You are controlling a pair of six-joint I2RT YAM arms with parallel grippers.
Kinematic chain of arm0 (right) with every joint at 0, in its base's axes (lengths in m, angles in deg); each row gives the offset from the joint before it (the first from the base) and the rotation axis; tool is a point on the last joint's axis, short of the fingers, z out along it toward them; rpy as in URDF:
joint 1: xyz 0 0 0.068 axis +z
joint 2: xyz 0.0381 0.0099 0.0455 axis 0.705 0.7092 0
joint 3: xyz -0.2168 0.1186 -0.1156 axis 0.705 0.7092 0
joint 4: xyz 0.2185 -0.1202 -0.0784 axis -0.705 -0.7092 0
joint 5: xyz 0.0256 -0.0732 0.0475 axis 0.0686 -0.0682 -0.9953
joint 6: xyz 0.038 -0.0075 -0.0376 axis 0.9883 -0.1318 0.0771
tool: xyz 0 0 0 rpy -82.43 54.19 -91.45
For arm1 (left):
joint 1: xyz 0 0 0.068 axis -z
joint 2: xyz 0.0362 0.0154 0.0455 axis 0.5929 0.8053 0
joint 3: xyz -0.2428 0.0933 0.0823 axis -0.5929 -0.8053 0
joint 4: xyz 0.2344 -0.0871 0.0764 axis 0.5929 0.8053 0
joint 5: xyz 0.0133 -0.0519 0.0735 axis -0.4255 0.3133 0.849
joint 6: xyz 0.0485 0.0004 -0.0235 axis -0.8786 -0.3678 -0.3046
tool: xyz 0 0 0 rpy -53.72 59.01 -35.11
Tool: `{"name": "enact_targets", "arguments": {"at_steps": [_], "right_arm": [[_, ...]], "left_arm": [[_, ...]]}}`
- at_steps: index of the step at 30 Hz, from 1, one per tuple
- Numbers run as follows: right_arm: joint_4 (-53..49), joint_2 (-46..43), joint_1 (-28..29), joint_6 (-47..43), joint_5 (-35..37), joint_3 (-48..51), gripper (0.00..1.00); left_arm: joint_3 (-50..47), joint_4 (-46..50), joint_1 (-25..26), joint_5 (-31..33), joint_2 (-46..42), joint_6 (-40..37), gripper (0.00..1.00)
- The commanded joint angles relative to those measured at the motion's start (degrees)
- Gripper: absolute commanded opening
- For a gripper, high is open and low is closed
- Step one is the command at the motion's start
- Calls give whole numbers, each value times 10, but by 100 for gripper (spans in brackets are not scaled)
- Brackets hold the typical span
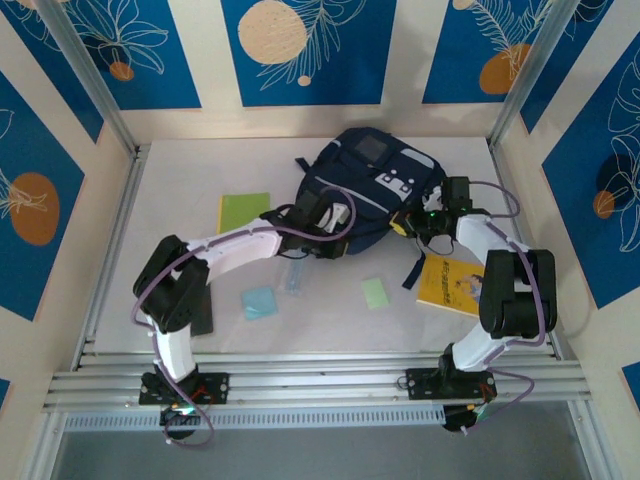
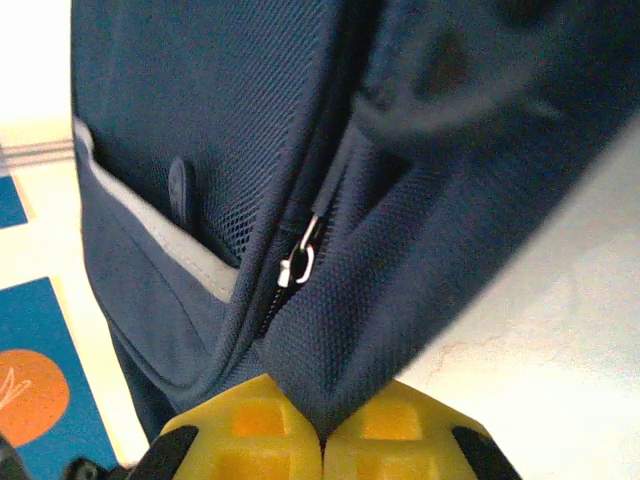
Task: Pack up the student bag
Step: Unzip the student bag at the top-center of the table.
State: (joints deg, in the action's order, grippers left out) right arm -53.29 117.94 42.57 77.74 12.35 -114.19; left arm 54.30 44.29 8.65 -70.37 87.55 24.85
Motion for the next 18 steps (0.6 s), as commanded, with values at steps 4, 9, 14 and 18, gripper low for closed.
{"name": "enact_targets", "arguments": {"at_steps": [4,9,14,18], "right_arm": [[21,1,-37,24,-3,-54,30],[32,-86,-27,94,-17,45,61],[118,-150,11,196,-27,158,74],[194,-138,44,267,-25,184,77]], "left_arm": [[63,-5,24,-16,14,58,0],[119,2,24,13,46,71,0],[140,4,24,-7,64,86,0],[131,11,29,-11,59,91,0]]}}
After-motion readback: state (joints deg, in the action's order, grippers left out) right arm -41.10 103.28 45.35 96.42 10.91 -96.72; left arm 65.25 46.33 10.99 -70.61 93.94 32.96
